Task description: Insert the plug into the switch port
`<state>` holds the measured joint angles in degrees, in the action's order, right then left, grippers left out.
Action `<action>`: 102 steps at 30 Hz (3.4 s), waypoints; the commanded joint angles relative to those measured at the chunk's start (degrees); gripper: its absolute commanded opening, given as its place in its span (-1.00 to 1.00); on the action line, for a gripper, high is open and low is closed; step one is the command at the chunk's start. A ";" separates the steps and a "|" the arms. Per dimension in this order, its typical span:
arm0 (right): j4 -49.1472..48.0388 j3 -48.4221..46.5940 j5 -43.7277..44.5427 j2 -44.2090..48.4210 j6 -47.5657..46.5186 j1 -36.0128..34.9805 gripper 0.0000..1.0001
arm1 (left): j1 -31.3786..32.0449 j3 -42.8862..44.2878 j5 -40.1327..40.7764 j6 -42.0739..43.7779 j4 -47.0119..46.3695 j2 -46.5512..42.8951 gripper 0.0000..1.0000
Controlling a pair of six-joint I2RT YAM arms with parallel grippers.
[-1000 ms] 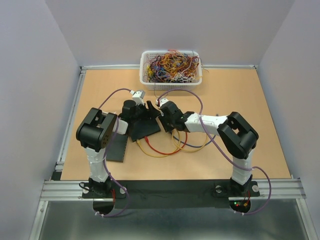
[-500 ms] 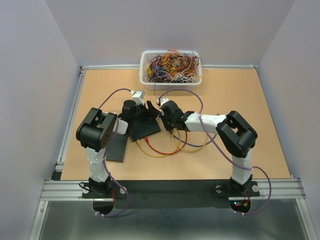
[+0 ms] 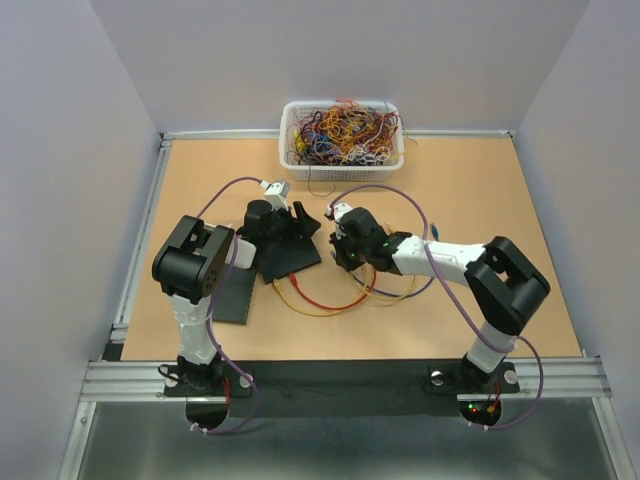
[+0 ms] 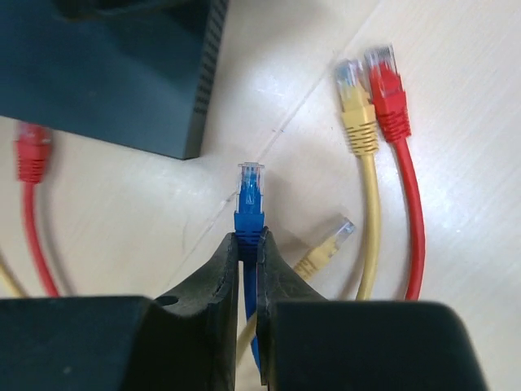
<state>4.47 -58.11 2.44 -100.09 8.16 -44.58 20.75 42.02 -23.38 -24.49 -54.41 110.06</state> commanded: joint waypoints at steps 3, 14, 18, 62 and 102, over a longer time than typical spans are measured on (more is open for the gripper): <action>-2.89 2.91 -4.54 8.15 -1.48 0.37 -0.99 | 0.78 -1.24 -1.76 -0.47 9.15 2.35 0.47; -4.03 6.42 -15.96 14.31 0.19 0.19 -0.99 | 0.69 -1.24 -1.67 -0.47 9.24 2.26 0.47; -4.03 7.04 -17.64 14.58 1.59 0.19 -0.99 | 0.69 -1.33 -1.50 -0.65 9.15 2.18 0.47; -6.14 -5.88 -8.77 -6.16 8.45 -1.13 -0.99 | -0.63 -2.21 3.60 -5.83 13.63 2.18 0.46; -2.10 -2.10 -2.17 -0.98 8.71 -1.48 -0.99 | -1.15 0.43 22.40 -5.04 29.62 -10.22 0.46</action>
<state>4.97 -61.06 0.10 -103.96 15.90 -46.09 19.77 42.87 -8.08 -30.68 -37.47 102.35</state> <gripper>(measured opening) 0.115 0.729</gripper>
